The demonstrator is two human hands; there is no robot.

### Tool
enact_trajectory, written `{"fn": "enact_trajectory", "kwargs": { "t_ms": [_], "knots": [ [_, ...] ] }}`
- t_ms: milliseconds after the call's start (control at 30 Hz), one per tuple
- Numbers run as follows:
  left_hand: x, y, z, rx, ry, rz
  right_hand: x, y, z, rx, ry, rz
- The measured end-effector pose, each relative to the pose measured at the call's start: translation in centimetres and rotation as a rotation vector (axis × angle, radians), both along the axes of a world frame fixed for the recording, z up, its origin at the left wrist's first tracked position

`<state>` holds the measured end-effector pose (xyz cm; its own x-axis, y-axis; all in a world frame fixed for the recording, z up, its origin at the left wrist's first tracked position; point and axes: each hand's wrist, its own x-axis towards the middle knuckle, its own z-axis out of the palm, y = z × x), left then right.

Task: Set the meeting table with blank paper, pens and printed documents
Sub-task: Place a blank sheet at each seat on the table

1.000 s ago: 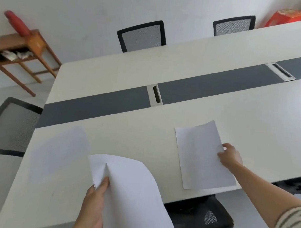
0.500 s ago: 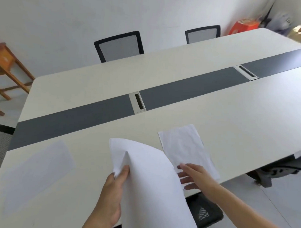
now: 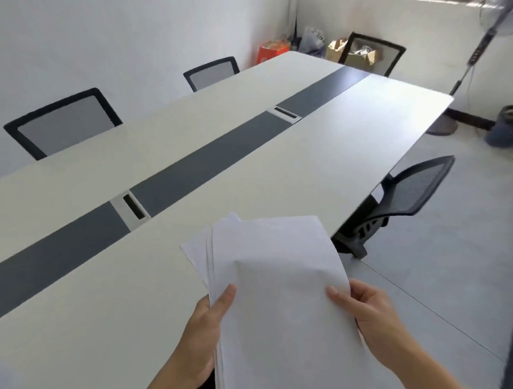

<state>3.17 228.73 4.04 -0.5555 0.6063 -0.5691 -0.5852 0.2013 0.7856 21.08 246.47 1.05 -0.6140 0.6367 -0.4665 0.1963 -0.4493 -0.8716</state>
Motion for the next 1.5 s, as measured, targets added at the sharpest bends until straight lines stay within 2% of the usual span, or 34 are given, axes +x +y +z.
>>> {"fn": "enact_trajectory", "kwargs": {
  "t_ms": [200,400,500,600,867,1000,1200,1333,1500],
  "knots": [
    [7.6,11.4,-0.1,-0.016,0.014,-0.078,10.7,7.8,-0.5,-0.016,0.03,-0.188],
    [16.7,22.9,-0.7,-0.037,0.008,-0.325,21.9,15.9,-1.5,-0.004,-0.025,-0.549],
    [19.8,27.3,-0.7,-0.046,-0.006,-0.388,26.1,19.0,-1.6,-0.014,-0.028,-0.596],
    [21.1,31.7,-1.1,-0.069,-0.031,-0.42,28.3,22.3,-1.8,-0.039,-0.011,-0.602],
    [21.1,45.8,-3.2,0.0,0.044,-0.449,28.6,35.0,-2.3,-0.075,0.069,-0.61],
    [20.6,54.8,-2.9,0.056,0.072,-0.468,28.3,43.1,-2.2,-0.086,0.082,-0.687],
    [18.9,66.6,-1.2,0.104,0.096,-0.561,27.5,53.4,-1.2,-0.119,0.084,-0.649],
    [18.8,71.9,-1.2,0.104,0.078,-0.543,27.5,58.6,-2.2,-0.209,0.058,-0.57],
    [19.4,78.2,-2.3,0.051,0.085,-0.445,28.0,67.5,-3.4,-0.223,-0.02,-0.375]
  ]
}}
